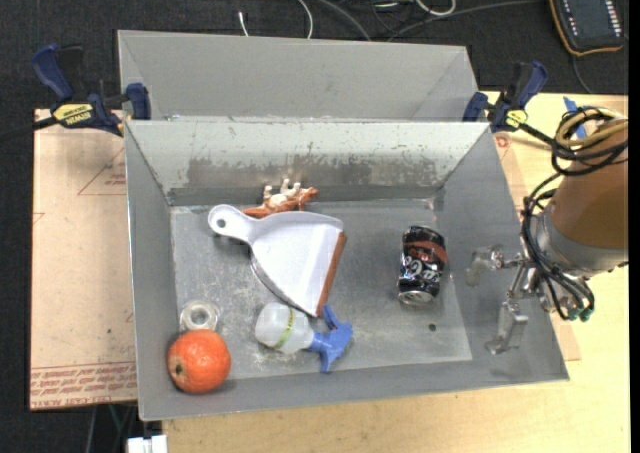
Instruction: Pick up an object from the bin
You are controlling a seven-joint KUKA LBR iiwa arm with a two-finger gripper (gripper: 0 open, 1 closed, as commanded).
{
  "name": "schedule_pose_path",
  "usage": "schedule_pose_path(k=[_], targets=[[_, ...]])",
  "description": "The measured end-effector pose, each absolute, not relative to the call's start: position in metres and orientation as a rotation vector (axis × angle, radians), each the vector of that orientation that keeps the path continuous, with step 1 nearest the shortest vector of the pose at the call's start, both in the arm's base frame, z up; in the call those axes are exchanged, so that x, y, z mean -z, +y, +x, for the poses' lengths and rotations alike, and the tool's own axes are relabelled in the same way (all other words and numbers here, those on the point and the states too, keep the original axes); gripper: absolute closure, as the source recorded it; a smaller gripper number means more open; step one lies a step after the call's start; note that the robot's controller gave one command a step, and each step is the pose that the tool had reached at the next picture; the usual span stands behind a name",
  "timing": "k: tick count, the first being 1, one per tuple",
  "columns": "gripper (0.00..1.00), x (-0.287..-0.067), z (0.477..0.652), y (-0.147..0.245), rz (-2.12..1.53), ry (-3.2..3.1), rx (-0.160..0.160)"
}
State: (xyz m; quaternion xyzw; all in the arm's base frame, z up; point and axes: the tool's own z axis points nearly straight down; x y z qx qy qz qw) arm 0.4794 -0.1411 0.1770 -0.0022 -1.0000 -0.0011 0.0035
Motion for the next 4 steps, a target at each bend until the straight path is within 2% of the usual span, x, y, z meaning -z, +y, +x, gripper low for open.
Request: schedule_pose_path(k=[1, 2, 3, 4], targets=[[0.0, -0.181, 0.481, -0.14, 0.002, -3.142, 0.001], [0.0, -0.075, 0.563, -0.099, -0.01, -3.156, 0.006], [0.0, -0.076, 0.571, -0.106, 0.57, -3.119, -0.014], [0.0, -0.074, 0.576, -0.128, 0.01, -3.167, 0.022]])
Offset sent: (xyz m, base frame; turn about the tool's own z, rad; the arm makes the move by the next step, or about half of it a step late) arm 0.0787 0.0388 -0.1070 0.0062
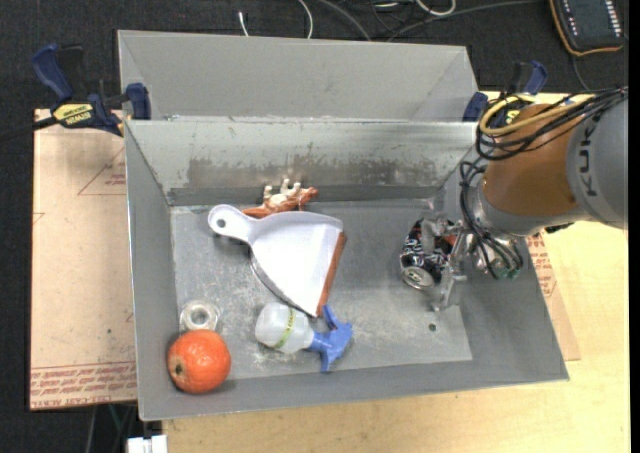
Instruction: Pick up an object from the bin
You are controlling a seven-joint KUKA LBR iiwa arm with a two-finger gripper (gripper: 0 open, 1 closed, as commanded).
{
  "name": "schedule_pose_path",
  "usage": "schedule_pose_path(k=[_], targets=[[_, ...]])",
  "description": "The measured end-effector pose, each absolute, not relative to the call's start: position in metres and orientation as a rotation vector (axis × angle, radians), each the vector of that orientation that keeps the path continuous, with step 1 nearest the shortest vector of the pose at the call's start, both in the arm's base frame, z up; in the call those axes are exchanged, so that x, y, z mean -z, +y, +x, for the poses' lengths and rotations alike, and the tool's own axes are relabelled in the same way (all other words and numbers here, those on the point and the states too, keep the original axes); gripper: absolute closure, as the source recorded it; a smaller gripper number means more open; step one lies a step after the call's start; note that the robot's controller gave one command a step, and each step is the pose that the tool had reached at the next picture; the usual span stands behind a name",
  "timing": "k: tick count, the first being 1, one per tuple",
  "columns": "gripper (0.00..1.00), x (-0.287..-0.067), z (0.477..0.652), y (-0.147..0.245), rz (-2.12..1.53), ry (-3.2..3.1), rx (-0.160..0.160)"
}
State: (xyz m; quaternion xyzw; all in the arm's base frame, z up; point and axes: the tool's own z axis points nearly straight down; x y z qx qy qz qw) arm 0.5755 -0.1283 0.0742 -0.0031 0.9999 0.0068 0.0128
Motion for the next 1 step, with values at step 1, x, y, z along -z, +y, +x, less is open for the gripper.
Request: schedule_pose_path(k=[1], targets=[[0.0, -0.0761, 0.5719, -0.105, -0.539, 3.063, 0.01]])
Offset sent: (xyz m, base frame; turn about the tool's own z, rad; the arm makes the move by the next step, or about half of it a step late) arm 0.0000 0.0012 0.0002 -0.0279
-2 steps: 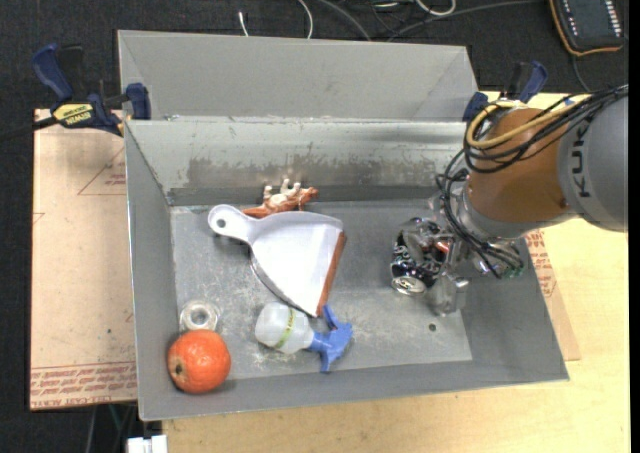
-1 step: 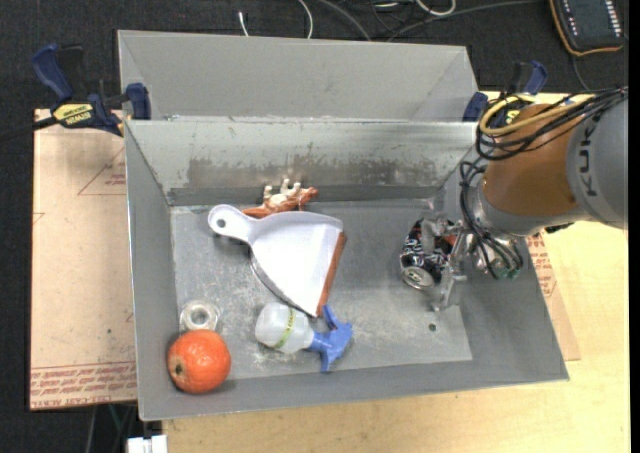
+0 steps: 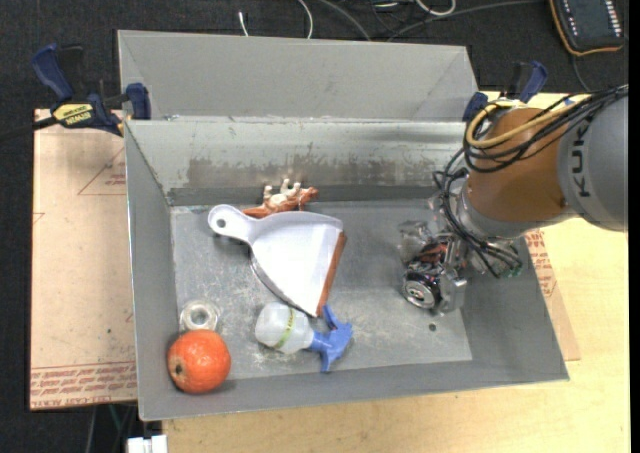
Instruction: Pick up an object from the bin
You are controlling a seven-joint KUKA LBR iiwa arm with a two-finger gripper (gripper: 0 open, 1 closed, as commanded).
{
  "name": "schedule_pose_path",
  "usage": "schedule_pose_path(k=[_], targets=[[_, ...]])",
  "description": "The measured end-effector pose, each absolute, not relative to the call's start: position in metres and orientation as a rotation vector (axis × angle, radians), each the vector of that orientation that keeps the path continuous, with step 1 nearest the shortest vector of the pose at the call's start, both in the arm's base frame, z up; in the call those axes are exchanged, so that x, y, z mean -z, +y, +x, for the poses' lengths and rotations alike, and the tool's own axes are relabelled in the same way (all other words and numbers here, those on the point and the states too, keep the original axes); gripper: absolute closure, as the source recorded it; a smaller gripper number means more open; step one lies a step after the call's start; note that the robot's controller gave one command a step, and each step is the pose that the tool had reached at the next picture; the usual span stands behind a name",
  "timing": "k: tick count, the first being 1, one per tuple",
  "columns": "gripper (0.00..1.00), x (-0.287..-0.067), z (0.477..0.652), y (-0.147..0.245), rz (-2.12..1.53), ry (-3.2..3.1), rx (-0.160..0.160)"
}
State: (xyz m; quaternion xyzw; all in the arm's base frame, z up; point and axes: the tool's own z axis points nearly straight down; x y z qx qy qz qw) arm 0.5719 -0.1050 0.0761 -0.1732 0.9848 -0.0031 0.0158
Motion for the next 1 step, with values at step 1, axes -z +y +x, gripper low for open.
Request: schedule_pose_path(k=[1], targets=[[1.0, -0.0786, 0.5802, -0.1211, -0.062, 3.101, -0.027]])
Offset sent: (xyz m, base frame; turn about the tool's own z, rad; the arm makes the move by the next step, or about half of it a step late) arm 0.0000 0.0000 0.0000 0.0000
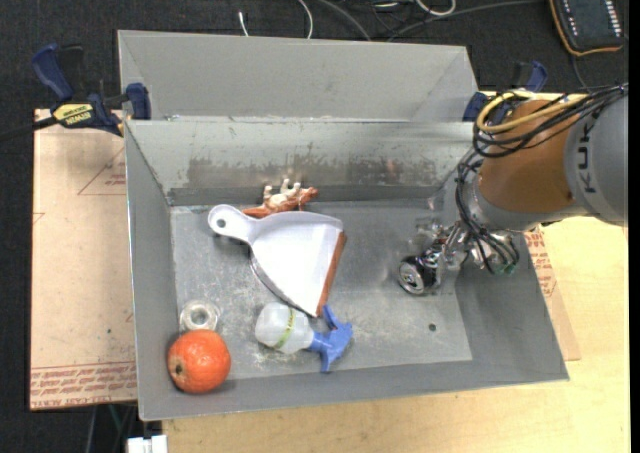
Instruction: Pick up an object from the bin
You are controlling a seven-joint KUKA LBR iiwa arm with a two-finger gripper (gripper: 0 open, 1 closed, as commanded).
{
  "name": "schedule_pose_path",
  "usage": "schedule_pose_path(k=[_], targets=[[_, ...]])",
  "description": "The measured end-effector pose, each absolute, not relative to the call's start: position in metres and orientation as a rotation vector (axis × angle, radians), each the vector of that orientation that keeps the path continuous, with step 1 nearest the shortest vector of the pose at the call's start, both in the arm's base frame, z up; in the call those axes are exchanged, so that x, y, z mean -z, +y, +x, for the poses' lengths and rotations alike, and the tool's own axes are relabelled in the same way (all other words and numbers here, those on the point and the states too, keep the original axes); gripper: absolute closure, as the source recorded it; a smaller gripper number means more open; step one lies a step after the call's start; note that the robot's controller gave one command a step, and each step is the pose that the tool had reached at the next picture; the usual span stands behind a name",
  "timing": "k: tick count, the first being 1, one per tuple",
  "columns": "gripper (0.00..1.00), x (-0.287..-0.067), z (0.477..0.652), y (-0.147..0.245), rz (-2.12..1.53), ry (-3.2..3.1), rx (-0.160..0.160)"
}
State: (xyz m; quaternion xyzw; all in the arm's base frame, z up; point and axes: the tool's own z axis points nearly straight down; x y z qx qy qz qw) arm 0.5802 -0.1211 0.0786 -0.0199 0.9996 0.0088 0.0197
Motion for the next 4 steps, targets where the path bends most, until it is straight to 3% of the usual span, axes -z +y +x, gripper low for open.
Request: schedule_pose_path(k=[1, 4], targets=[[1.0, -0.079, 0.581, -0.121, -0.062, 3.1, -0.027], [1.0, -0.113, 0.583, -0.12, -0.066, 3.092, -0.025]])
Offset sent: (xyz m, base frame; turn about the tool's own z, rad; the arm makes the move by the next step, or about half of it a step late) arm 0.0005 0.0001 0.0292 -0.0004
